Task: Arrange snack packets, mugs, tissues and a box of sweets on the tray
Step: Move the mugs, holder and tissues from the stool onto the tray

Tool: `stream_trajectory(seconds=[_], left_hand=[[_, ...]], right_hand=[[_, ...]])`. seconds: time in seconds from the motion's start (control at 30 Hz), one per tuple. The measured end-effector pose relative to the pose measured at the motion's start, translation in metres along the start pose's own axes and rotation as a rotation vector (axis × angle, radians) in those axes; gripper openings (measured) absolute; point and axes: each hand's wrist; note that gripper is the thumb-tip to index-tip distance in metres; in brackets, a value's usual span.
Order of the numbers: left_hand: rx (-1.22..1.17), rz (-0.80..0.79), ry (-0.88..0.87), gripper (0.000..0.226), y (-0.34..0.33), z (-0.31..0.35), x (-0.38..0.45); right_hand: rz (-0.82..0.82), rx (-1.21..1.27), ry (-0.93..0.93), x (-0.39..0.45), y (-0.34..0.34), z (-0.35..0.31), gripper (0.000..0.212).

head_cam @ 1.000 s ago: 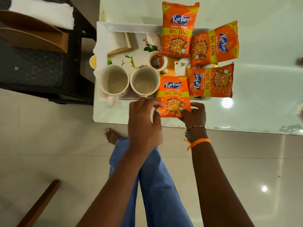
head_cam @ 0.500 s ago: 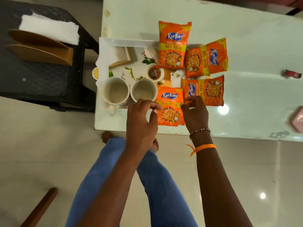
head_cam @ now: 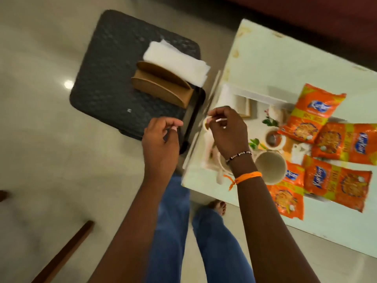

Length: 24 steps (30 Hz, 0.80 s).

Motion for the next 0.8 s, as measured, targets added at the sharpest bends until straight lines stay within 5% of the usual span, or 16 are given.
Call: stream_trajectory(seconds=[0.23, 0.47, 0.8], left_hand=[[-0.118, 0.028, 0.202, 0.033, 0.04, -0.017, 0.079], [-0.086, -0.021, 0.297, 0.039, 0.056, -0.027, 0.118], [-0.113, -0.113, 0.057, 0.023, 0.027, -0.011, 0.079]], right_hand=[[-0.115, -0.201, 0.231, 0.05, -0.055, -0.053, 0.062], [-0.102, -0.413, 0.287, 0.06, -0.075, -0.06, 0.05], [0.026, -0.375, 0.289, 0.017, 0.008, -0.018, 0.044]])
Point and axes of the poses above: each hand's wrist, its own x-axis towards the middle knuckle, its own y-axis out of the back of the hand, z = x × y, and after that the axes turned 1 degree about -z, right-handed
